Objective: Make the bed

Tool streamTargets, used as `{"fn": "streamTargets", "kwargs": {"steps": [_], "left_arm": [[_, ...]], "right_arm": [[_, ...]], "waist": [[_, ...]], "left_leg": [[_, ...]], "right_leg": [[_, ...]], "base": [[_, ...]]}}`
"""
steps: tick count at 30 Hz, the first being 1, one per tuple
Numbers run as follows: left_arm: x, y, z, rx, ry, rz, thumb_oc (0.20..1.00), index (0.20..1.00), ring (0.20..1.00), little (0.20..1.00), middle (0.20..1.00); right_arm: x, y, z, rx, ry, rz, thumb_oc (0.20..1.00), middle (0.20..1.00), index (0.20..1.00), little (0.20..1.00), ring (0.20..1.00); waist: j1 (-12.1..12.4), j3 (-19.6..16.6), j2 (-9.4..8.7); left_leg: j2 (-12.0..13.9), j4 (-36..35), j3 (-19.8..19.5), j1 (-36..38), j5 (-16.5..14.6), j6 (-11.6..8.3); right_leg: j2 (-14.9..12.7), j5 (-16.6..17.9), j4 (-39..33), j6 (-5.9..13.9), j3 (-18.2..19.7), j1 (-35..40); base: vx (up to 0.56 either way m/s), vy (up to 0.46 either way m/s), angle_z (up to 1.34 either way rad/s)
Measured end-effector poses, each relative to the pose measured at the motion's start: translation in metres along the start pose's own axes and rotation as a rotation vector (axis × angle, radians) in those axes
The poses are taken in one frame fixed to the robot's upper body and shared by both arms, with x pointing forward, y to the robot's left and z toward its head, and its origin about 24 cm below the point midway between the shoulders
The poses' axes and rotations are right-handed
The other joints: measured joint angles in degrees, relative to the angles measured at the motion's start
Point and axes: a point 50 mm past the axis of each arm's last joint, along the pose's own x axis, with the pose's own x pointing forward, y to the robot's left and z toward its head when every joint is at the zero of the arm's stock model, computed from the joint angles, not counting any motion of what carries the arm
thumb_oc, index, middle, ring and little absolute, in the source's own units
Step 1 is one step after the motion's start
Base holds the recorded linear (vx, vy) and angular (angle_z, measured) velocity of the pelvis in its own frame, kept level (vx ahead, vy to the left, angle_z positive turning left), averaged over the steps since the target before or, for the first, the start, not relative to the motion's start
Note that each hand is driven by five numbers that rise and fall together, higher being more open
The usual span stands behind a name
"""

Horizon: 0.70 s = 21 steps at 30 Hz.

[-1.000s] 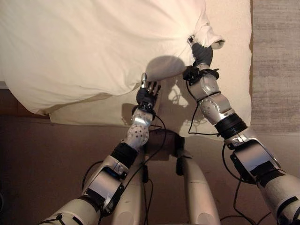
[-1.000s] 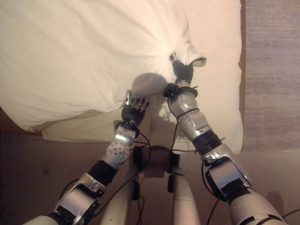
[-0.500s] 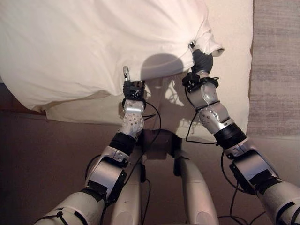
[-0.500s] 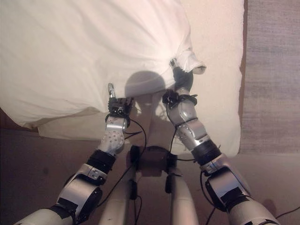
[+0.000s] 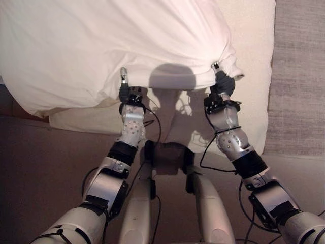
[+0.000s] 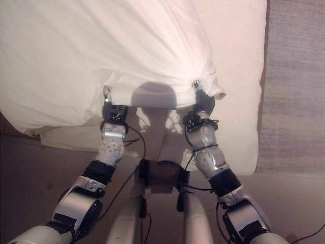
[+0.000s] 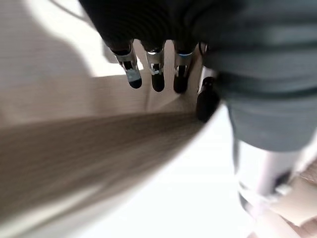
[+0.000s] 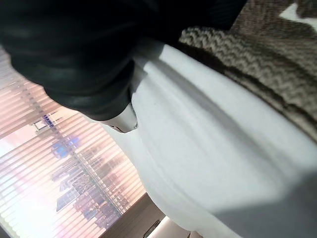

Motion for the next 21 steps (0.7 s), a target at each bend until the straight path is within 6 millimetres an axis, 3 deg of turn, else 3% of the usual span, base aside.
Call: {"fn": "streamTargets", "kwargs": {"steps": [2, 3, 14, 21], "left_arm": [[0.003, -0.001, 0.012, 0.04, -0.047, -0.015, 0.266, 0.266, 0.266, 0.266, 0.266], [0.004, -0.001, 0.015, 0.053, -0.059, -0.02, 0.2, 0.2, 0.2, 0.2, 0.2], [0.006, -0.003, 0.032, 0.177, -0.112, -0.079, 0.2, 0.2, 0.2, 0.2, 0.2], [-0.003, 0.03, 0.032, 0.217, -0.075, -0.062, 0.2, 0.2, 0.2, 0.2, 0.2]], "right_arm": [[-0.001, -0.002, -0.002, 0.01, 0.013, 0.004, 0.2, 0.2, 0.2, 0.2, 0.2], [-0.001, -0.002, -0.002, 0.01, 0.013, 0.009, 0.2, 0.2, 0.2, 0.2, 0.2], [-0.012, -0.017, -0.023, 0.025, 0.091, 0.005, 0.2, 0.2, 0.2, 0.2, 0.2], [-0.025, -0.037, -0.044, 0.032, 0.182, -0.064, 0.2, 0.2, 0.2, 0.2, 0.2]], "waist": [[0.0, 0.0, -0.22], [0.0, 0.0, -0.23], [0.0, -0.1, -0.57], [0.4, -0.1, -1.11]], "left_leg": [[-0.2, 0.0, 0.0, 0.0, 0.0, 0.01], [-0.2, 0.0, 0.0, 0.0, 0.0, 0.01], [-0.6, -0.3, -1.3, 1.9, 0.0, 0.05], [-2.2, 0.8, -2.5, 7.2, -0.4, 0.19]], "right_leg": [[-0.2, 0.0, 0.0, 0.0, 0.1, 0.0], [-0.2, 0.0, 0.0, 0.0, 0.1, 0.0], [-0.8, -1.6, 1.6, 0.93, -0.6, 1.9], [-2.4, -7.2, 8.0, 0.7, 0.1, 6.3]], "base": [[0.0, 0.0, 0.0], [0.0, 0.0, 0.0], [0.02, -0.024, 0.07], [0.03, -0.049, 0.27]]}}
